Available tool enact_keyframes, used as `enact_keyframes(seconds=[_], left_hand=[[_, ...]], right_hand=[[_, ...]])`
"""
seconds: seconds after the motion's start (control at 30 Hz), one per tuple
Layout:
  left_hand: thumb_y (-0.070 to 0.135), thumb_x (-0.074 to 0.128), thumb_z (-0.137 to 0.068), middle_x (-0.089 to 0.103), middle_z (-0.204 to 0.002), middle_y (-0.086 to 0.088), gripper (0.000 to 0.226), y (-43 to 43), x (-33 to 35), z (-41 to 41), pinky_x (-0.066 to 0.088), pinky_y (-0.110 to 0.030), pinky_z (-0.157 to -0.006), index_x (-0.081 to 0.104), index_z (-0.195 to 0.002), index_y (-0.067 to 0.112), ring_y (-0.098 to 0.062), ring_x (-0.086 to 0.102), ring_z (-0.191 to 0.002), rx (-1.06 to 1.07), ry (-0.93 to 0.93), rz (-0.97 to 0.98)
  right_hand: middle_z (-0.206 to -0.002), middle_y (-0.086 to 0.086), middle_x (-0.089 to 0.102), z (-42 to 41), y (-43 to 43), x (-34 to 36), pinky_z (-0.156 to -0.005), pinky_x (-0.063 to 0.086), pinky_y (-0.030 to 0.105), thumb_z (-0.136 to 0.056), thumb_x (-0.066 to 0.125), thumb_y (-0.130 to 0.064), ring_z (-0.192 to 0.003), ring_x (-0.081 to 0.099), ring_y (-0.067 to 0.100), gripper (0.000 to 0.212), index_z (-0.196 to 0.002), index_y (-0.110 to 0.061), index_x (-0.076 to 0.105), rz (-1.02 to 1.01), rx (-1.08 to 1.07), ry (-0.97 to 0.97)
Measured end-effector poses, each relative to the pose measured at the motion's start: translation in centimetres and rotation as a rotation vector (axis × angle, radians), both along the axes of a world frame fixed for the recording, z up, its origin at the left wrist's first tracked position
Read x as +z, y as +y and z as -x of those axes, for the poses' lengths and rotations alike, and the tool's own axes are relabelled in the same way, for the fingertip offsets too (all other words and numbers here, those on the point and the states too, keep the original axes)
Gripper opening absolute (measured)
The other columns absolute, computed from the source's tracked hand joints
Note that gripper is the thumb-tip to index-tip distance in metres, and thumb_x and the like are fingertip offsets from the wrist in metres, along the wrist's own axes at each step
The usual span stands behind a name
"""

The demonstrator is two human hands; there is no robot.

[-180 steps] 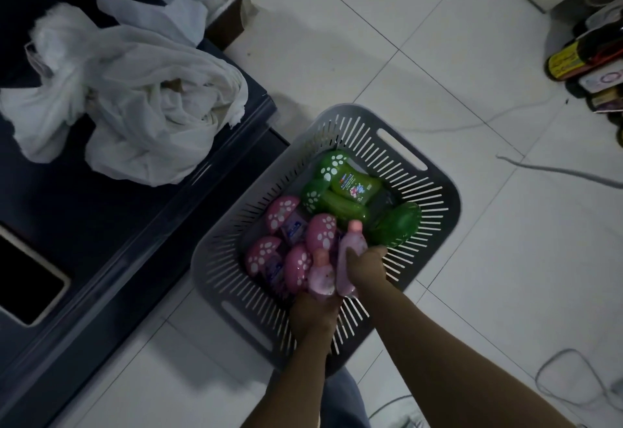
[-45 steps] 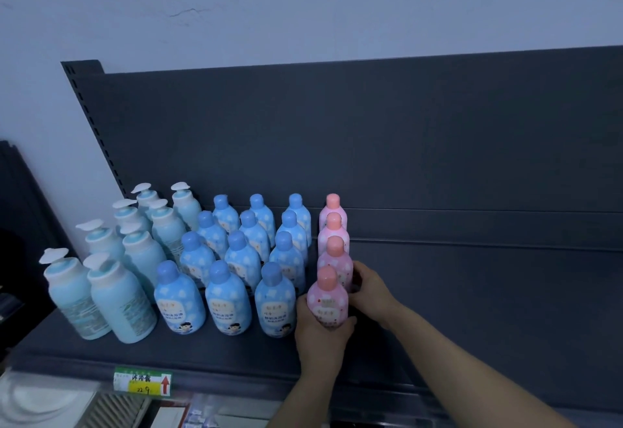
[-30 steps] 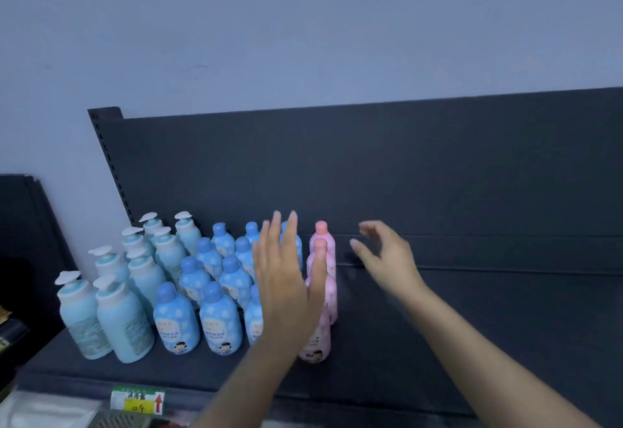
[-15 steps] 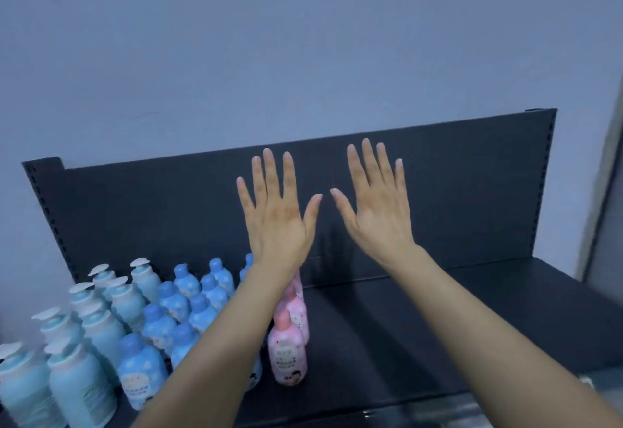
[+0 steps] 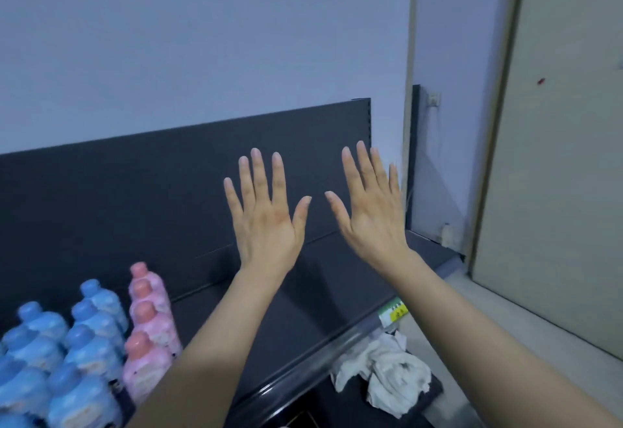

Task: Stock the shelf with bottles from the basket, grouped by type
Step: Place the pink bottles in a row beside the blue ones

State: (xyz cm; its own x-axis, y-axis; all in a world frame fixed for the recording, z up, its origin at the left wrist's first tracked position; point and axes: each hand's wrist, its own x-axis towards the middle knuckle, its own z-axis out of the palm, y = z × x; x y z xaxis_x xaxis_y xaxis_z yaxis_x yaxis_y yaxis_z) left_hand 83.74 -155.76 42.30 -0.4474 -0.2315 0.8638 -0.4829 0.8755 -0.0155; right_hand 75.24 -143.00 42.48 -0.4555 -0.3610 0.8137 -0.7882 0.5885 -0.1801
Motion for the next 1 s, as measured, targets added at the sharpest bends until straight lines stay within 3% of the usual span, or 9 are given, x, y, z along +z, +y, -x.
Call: enact_keyframes(seconds=[0.2,0.37,0.6,0.8,1.0], left_hand=[[0.053,0.013,-0.096,0.015,-0.154,-0.022,0.069,6.9,-2.6,6.7,-0.001,-0.049,-0.113,0.013,-0.148,0.009,-0.033,0.008,-0.142,-0.164,-0.034,-0.015],[0.051,0.019,-0.096,0.015,-0.154,-0.023,0.068,14.1,-6.9,11.6,0.0,-0.049,-0.114,0.014,-0.148,0.007,-0.034,0.008,-0.142,-0.286,-0.083,-0.027],[0.052,0.028,-0.096,0.021,-0.152,-0.022,0.068,23.1,-16.8,18.0,0.005,-0.05,-0.115,0.021,-0.147,0.008,-0.035,0.015,-0.142,-0.377,-0.244,-0.099],[0.049,0.039,-0.092,0.023,-0.151,-0.023,0.069,27.1,-26.4,20.7,0.007,-0.05,-0.114,0.028,-0.145,0.005,-0.035,0.015,-0.14,-0.373,-0.444,-0.194],[0.054,0.028,-0.094,0.021,-0.153,-0.022,0.071,28.5,-36.1,20.9,0.005,-0.05,-0.115,0.023,-0.146,0.007,-0.033,0.011,-0.142,-0.332,-0.666,-0.382]], right_hand=[[-0.156,0.009,0.019,4.9,8.0,-2.8,-0.115,-0.002,0.039,-0.093,0.007,-0.058,-0.145,0.012,0.025,0.07,-0.148,-0.016,0.015,-0.02,-0.144,-0.037],[-0.154,0.01,0.022,8.8,15.4,-7.4,-0.115,0.005,0.044,-0.095,0.023,-0.053,-0.143,0.017,0.026,0.065,-0.147,-0.014,0.022,-0.056,-0.178,-0.063],[-0.157,0.008,0.016,14.6,24.9,-16.7,-0.115,-0.004,0.036,-0.094,0.028,-0.048,-0.145,0.01,0.023,0.065,-0.148,-0.014,0.018,-0.184,-0.182,-0.266],[-0.155,0.011,0.021,17.7,29.3,-25.7,-0.115,0.01,0.046,-0.093,0.027,-0.048,-0.144,0.017,0.028,0.065,-0.148,-0.013,0.02,-0.295,-0.202,-0.474],[-0.157,0.009,0.012,18.6,30.3,-35.4,-0.117,0.003,0.039,-0.093,0.018,-0.053,-0.146,0.008,0.023,0.069,-0.149,-0.014,0.013,-0.422,-0.186,-0.703]])
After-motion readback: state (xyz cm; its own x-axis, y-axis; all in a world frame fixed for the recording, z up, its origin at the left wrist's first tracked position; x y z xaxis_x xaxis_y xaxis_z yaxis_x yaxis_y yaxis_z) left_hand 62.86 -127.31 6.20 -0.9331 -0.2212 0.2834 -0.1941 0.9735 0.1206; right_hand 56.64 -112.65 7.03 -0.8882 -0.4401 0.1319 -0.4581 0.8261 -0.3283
